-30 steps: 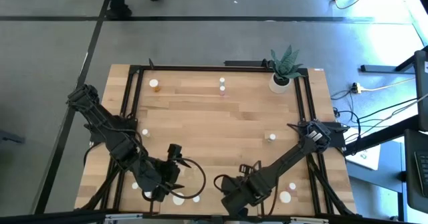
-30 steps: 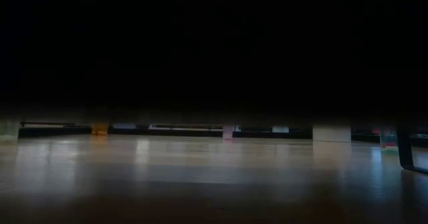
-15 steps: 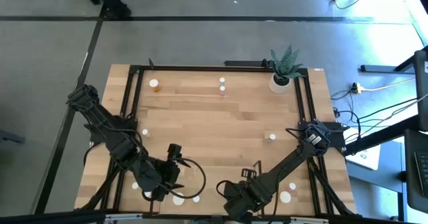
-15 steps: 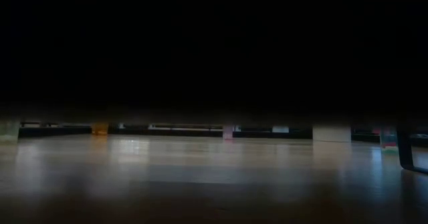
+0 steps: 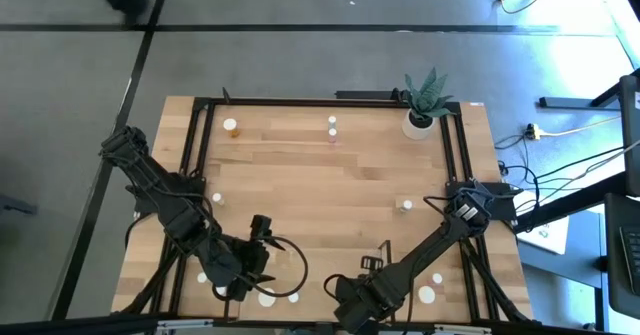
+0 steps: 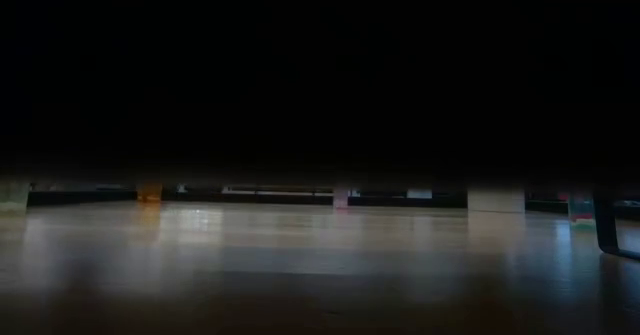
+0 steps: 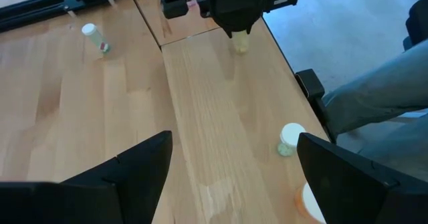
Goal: Pick and place medicine bottles onto shelf by color
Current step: Put the top right yellow pill bottle on the shelf, then put the bottom blue pill bottle on the shelf aligned with the other blue pill bottle
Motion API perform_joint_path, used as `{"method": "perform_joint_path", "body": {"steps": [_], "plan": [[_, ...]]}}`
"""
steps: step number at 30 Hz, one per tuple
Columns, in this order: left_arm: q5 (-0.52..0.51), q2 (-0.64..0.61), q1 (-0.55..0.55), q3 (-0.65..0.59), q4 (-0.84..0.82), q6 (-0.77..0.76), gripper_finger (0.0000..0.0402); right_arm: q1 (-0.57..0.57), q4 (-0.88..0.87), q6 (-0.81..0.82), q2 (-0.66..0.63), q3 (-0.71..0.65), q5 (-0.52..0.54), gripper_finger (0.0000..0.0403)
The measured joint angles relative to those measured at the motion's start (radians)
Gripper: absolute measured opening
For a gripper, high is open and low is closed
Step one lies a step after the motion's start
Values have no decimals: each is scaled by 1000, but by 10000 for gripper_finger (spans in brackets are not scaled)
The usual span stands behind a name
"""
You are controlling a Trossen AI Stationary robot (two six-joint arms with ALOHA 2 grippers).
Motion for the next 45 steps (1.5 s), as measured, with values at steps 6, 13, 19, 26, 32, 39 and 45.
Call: {"method": "perform_joint_path", "body": {"steps": [6, 13, 19, 26, 32, 39, 45], "plan": [[0, 0, 0, 0, -1, 0, 315, 0, 1, -14, 0, 0, 0, 118], [0, 0, 0, 0, -1, 0, 315, 0, 5, -16, 0, 0, 0, 140], [0, 0, 0, 0, -1, 1, 315, 0, 5, -17, 0, 0, 0, 157], [0, 0, 0, 0, -2, 1, 315, 0, 13, -15, 0, 0, 0, 175], [0, 0, 0, 0, -2, 1, 315, 0, 22, -15, 0, 0, 0, 200], [0, 0, 0, 0, -10, 1, 315, -4, 19, -14, 0, 0, 0, 206], [0, 0, 0, 0, -30, -1, 315, -9, 19, -1, -1, 0, 2, 206]]}}
